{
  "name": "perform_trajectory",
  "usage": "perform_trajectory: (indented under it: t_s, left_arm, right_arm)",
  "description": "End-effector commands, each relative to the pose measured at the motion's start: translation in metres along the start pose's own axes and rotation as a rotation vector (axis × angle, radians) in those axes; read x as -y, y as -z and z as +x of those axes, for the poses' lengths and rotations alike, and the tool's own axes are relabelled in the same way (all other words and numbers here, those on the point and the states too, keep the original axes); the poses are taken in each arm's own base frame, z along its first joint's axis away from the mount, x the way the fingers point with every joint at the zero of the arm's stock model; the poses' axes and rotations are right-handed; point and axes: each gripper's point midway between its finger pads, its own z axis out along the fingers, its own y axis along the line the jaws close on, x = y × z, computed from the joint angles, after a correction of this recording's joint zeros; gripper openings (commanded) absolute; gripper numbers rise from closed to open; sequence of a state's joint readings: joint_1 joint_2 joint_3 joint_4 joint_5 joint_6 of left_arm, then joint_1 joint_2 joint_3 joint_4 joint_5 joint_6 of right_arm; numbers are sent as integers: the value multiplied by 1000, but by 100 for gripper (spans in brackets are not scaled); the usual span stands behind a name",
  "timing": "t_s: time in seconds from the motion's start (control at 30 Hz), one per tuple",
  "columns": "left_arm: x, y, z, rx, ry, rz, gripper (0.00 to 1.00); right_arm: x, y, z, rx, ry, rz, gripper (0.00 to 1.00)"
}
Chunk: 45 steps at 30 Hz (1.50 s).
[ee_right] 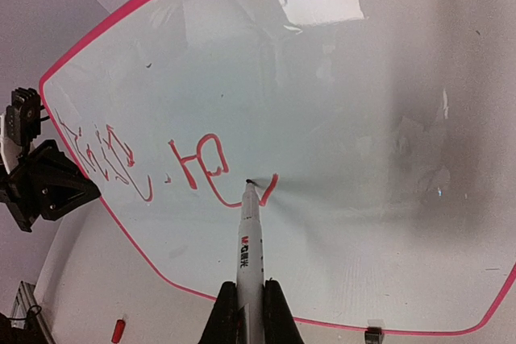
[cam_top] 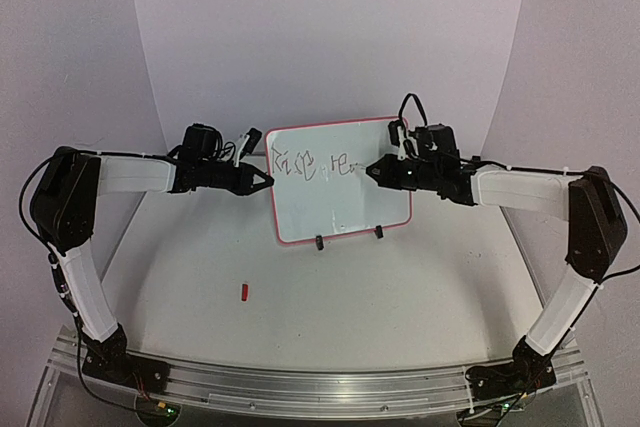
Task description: Write a sentence on the whiteboard
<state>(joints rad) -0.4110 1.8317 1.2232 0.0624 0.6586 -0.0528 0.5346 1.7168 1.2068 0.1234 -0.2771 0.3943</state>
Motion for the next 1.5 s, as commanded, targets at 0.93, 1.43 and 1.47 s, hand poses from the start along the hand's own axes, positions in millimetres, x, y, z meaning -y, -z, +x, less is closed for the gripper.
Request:
perform_trajectory:
  t_s: [0.93,1.43,1.47]
  left_arm:
    - [-1,5,-9,8,-41,-42,0]
    - [-1,5,-8,6,-35,-40,0]
    - [-1,5,-8,7,-35,-40,0]
  right_arm:
    - [9,12,-19,109,-16,52,0]
    - [17,13,0,68,-26,72,0]
    - [18,14,-2,74,-23,77,0]
